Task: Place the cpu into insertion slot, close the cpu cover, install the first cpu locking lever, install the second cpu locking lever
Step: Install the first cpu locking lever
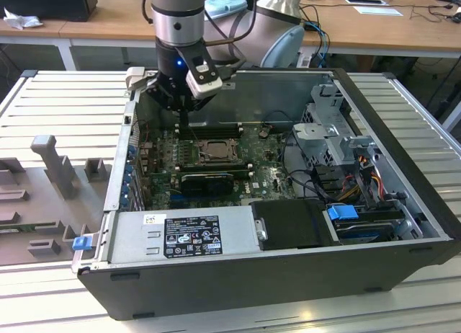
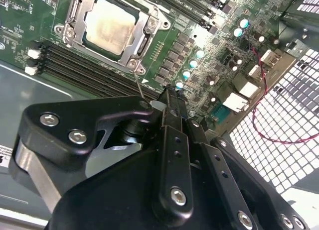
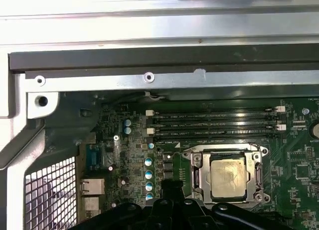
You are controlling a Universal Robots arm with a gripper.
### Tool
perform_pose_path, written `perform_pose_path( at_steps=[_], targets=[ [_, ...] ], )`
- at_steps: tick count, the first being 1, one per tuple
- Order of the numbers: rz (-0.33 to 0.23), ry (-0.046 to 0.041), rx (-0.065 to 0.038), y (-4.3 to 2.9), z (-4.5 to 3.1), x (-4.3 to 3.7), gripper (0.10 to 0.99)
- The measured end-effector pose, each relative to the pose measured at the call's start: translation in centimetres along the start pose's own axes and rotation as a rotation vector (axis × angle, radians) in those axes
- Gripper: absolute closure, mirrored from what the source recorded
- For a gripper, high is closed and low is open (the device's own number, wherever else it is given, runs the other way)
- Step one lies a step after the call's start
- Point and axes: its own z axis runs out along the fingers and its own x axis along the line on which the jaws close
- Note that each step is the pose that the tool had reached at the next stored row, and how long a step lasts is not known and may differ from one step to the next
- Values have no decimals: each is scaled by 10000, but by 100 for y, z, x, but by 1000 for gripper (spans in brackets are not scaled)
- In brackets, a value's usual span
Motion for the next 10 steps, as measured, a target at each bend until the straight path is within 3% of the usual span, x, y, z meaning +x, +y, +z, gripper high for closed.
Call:
perform_pose_path(
  at_steps=[10],
  targets=[
    [0, 0, 1, -3, 22, 52, 980]
  ],
)
